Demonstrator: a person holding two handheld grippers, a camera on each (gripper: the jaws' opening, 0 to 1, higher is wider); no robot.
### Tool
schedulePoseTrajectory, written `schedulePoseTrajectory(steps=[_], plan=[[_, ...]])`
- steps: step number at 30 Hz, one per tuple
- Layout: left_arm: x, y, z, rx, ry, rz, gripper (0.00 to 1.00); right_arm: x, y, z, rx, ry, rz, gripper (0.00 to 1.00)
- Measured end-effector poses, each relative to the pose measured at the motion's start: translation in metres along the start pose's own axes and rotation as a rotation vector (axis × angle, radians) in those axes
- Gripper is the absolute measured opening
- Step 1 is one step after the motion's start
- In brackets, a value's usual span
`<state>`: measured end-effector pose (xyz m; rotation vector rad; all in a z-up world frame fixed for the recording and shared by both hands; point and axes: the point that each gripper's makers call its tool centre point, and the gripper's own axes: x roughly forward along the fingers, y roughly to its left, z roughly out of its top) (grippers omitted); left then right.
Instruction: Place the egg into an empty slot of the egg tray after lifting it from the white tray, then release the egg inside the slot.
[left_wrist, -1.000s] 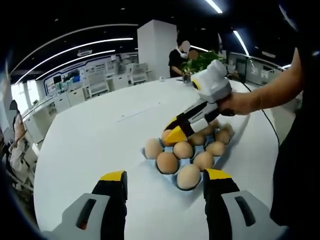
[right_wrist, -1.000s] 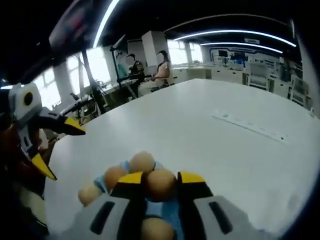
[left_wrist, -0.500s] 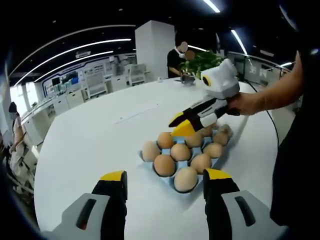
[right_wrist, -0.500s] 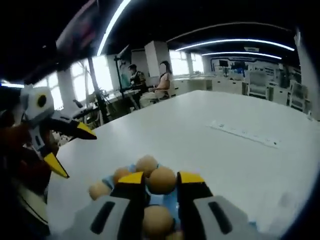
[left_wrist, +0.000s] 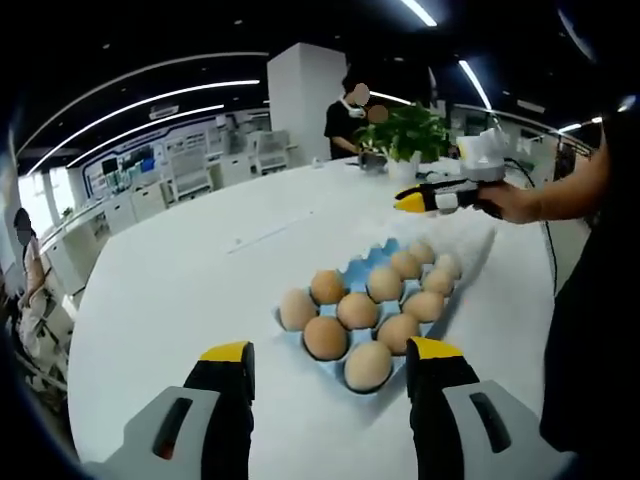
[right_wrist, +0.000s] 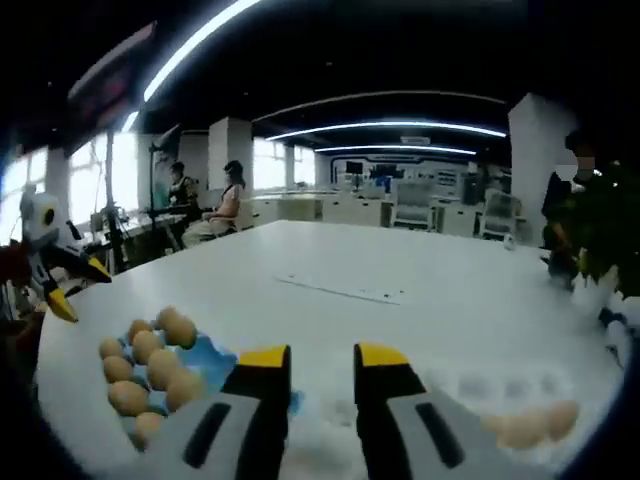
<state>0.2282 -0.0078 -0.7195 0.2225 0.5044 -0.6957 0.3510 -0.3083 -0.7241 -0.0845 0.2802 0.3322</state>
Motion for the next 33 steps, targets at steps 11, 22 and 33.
schedulePoseTrajectory(steps=[11, 22, 33], plan=[[0.001, 0.0, 0.001, 0.004, 0.001, -0.002, 0.62, -0.026, -0.082, -0.044, 0.124, 0.08, -0.213, 0.25], [-0.002, 0.001, -0.002, 0.001, 0.012, 0.005, 0.61, -0.011, -0.077, -0.064, 0.096, 0.126, -0.163, 0.26], [-0.005, 0.005, -0.002, -0.003, 0.011, 0.02, 0.61, -0.02, -0.072, -0.03, 0.155, 0.016, -0.135, 0.25]])
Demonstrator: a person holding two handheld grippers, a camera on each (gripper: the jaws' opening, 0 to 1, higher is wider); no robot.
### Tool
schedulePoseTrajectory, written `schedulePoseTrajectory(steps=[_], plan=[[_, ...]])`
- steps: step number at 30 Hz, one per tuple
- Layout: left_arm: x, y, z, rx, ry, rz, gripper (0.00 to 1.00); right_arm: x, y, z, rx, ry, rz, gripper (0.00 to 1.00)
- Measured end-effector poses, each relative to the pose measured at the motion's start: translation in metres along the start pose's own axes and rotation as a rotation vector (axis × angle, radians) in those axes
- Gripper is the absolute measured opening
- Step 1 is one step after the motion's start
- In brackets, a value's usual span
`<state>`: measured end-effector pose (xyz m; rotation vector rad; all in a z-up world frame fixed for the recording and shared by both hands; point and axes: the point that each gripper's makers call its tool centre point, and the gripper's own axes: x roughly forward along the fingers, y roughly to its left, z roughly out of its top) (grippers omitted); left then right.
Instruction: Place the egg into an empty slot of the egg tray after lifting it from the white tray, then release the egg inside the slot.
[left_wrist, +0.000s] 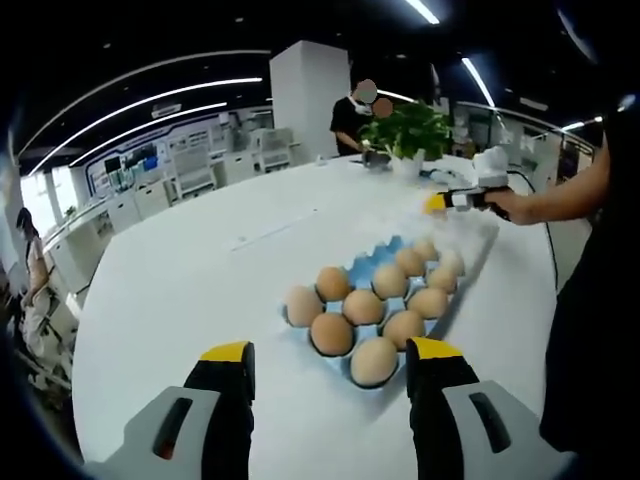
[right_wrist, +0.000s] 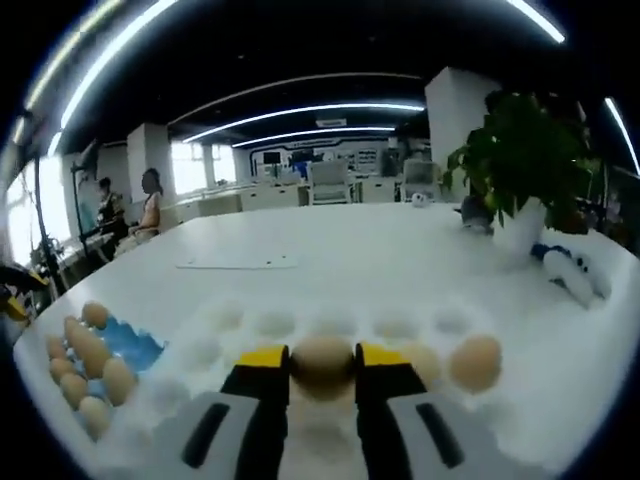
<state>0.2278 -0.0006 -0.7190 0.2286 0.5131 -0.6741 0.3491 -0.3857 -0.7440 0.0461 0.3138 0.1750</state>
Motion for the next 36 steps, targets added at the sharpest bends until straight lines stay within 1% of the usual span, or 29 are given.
schedulePoseTrajectory(steps=[2, 3, 5, 7, 12, 13, 16, 18, 20, 21, 22, 23, 24, 27, 28, 30, 32, 34, 36], plan=[[0.001, 0.0, -0.001, 0.0, 0.003, -0.002, 0.61, 0.0, 0.007, 0.005, 0.01, 0.0, 0.024, 0.25], [0.001, -0.001, -0.002, 0.002, 0.006, -0.005, 0.61, -0.001, 0.015, 0.01, -0.003, -0.013, 0.05, 0.25], [0.002, -0.002, -0.003, 0.002, 0.007, -0.008, 0.62, -0.001, 0.028, 0.015, -0.001, -0.017, 0.084, 0.25], [0.002, -0.003, -0.003, 0.002, 0.006, -0.009, 0.62, -0.002, 0.035, 0.017, -0.002, -0.023, 0.098, 0.25], [0.002, -0.002, -0.002, 0.004, 0.003, -0.01, 0.62, 0.001, 0.067, 0.02, -0.019, -0.024, 0.172, 0.25], [0.001, -0.001, -0.001, 0.004, 0.003, -0.008, 0.62, 0.002, 0.085, 0.021, -0.01, -0.02, 0.214, 0.25], [0.0, -0.001, -0.001, -0.001, 0.0, -0.008, 0.62, 0.003, 0.099, 0.022, -0.015, -0.019, 0.249, 0.25], [0.001, -0.001, -0.003, 0.0, 0.008, -0.008, 0.63, 0.004, 0.115, 0.023, -0.012, -0.021, 0.286, 0.25], [0.001, -0.001, -0.004, 0.0, 0.011, -0.009, 0.64, 0.005, 0.122, 0.022, -0.014, -0.014, 0.307, 0.25], [0.001, -0.002, -0.005, 0.001, 0.014, -0.009, 0.64, 0.006, 0.138, 0.023, -0.041, -0.013, 0.347, 0.25], [0.001, -0.002, -0.005, -0.003, 0.015, -0.008, 0.64, 0.006, 0.146, 0.023, -0.05, -0.014, 0.367, 0.25], [0.001, -0.002, -0.005, -0.003, 0.015, -0.008, 0.65, 0.006, 0.149, 0.023, -0.053, -0.014, 0.372, 0.25], [0.001, -0.002, -0.005, -0.007, 0.016, -0.005, 0.66, 0.007, 0.161, 0.024, -0.053, -0.01, 0.404, 0.25], [0.002, -0.001, -0.004, -0.02, 0.008, 0.001, 0.7, 0.009, 0.172, 0.024, -0.048, -0.005, 0.428, 0.25], [0.001, 0.0, -0.004, -0.027, 0.004, 0.004, 0.72, 0.01, 0.185, 0.023, -0.063, 0.002, 0.465, 0.25], [0.001, -0.002, -0.003, -0.035, -0.002, -0.004, 0.73, 0.012, 0.2, 0.023, -0.085, 0.002, 0.497, 0.25], [0.001, -0.002, -0.003, -0.038, -0.002, -0.003, 0.74, 0.014, 0.214, 0.019, -0.103, 0.024, 0.533, 0.25], [0.001, -0.003, -0.003, -0.039, 0.0, -0.003, 0.74, 0.015, 0.224, 0.016, -0.138, 0.025, 0.561, 0.25], [0.001, -0.003, -0.003, -0.049, -0.003, -0.006, 0.74, 0.019, 0.237, 0.011, -0.148, 0.049, 0.589, 0.25]])
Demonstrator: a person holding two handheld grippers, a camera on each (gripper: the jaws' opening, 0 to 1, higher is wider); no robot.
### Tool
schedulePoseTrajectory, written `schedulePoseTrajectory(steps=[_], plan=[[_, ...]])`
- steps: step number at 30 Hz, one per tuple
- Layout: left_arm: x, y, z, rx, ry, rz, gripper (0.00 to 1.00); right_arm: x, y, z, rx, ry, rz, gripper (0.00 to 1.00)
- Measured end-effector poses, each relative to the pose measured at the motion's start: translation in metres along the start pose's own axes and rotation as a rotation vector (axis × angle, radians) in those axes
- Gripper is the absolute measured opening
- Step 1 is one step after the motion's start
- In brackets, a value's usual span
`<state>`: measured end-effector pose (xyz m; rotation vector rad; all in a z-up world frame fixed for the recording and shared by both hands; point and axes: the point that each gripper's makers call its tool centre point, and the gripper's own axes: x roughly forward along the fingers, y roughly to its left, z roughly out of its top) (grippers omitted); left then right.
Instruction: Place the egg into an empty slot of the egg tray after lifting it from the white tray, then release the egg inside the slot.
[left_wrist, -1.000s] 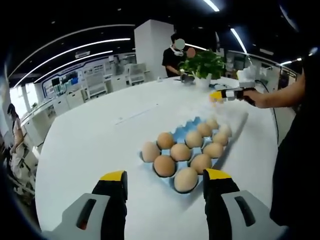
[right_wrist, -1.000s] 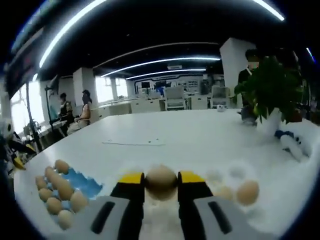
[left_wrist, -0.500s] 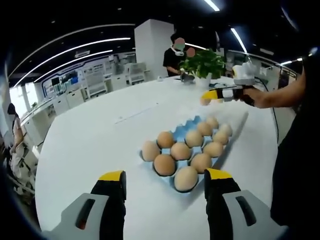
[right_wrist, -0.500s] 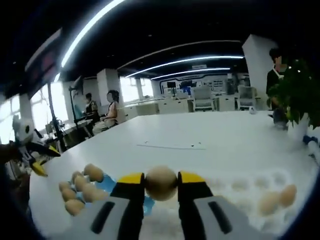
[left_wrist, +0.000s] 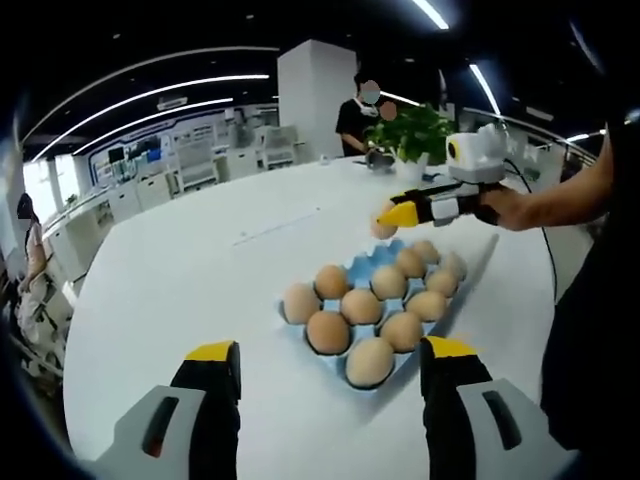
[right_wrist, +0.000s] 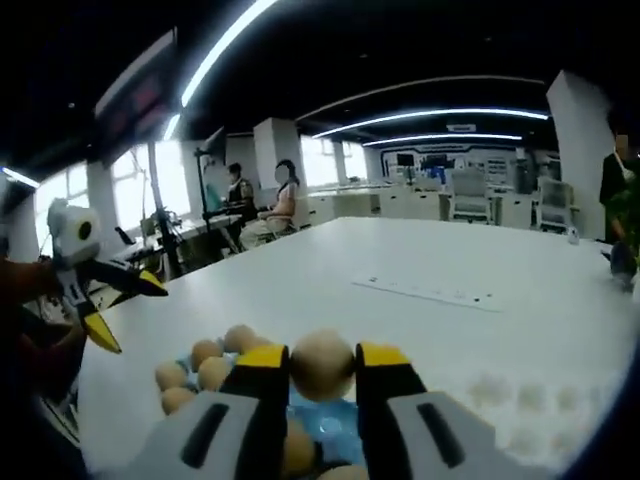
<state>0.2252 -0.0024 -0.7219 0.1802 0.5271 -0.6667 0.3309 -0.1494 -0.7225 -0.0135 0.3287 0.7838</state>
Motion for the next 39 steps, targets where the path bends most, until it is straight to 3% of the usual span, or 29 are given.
schedulePoseTrajectory(steps=[8, 12, 28, 30, 39], plan=[[-0.001, 0.001, 0.003, -0.001, -0.008, 0.003, 0.74, 0.021, 0.017, -0.014, -0.068, 0.061, 0.054, 0.25], [-0.002, 0.003, 0.002, -0.005, -0.008, 0.007, 0.73, 0.026, 0.019, -0.018, -0.059, 0.077, 0.069, 0.25], [0.0, 0.007, 0.004, -0.007, -0.01, 0.01, 0.7, 0.04, 0.016, -0.037, 0.044, 0.155, 0.08, 0.26], [0.001, 0.006, 0.003, -0.007, -0.009, 0.007, 0.7, 0.042, 0.014, -0.042, 0.123, 0.187, 0.075, 0.26], [0.003, 0.008, 0.003, -0.004, -0.006, 0.009, 0.69, 0.045, 0.015, -0.043, 0.104, 0.197, 0.085, 0.24]])
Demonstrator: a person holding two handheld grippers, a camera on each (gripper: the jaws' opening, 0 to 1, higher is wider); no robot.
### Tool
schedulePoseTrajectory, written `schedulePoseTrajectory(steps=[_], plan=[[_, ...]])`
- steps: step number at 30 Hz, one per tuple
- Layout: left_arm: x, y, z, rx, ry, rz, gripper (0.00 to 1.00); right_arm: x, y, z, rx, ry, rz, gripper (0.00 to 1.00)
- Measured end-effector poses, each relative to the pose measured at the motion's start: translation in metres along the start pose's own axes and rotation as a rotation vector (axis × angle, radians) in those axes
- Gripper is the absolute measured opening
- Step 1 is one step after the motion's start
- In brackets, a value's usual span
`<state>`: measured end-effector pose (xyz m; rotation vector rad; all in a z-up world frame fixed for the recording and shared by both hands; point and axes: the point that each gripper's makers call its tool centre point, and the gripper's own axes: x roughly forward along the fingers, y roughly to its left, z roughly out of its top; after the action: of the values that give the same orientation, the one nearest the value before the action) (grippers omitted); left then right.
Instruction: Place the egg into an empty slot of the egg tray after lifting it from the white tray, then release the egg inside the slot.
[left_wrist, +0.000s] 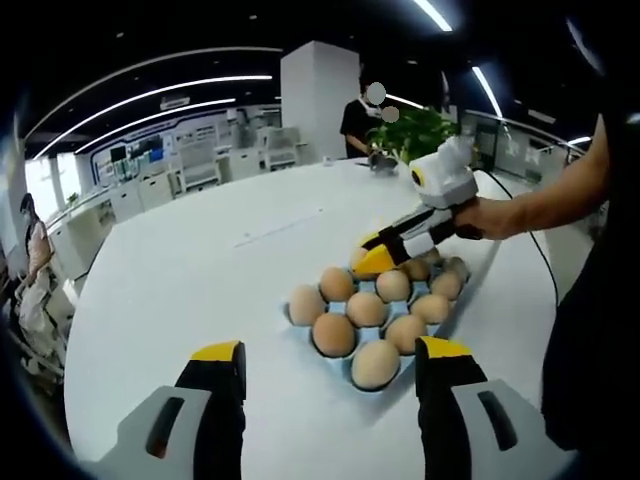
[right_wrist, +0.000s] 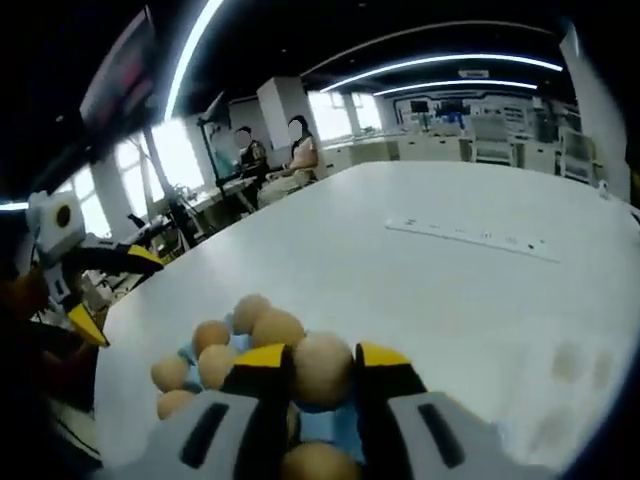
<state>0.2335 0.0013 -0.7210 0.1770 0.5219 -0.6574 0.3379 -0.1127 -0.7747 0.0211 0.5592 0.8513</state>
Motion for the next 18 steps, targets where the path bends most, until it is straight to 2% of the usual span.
schedulePoseTrajectory(steps=[12, 18], plan=[[-0.001, 0.001, 0.002, 0.006, -0.005, 0.008, 0.67, -0.002, 0.001, 0.0, -0.003, 0.003, 0.004, 0.25], [-0.001, 0.001, 0.001, 0.008, -0.004, 0.009, 0.67, -0.029, 0.005, 0.015, -0.043, -0.1, -0.001, 0.25]])
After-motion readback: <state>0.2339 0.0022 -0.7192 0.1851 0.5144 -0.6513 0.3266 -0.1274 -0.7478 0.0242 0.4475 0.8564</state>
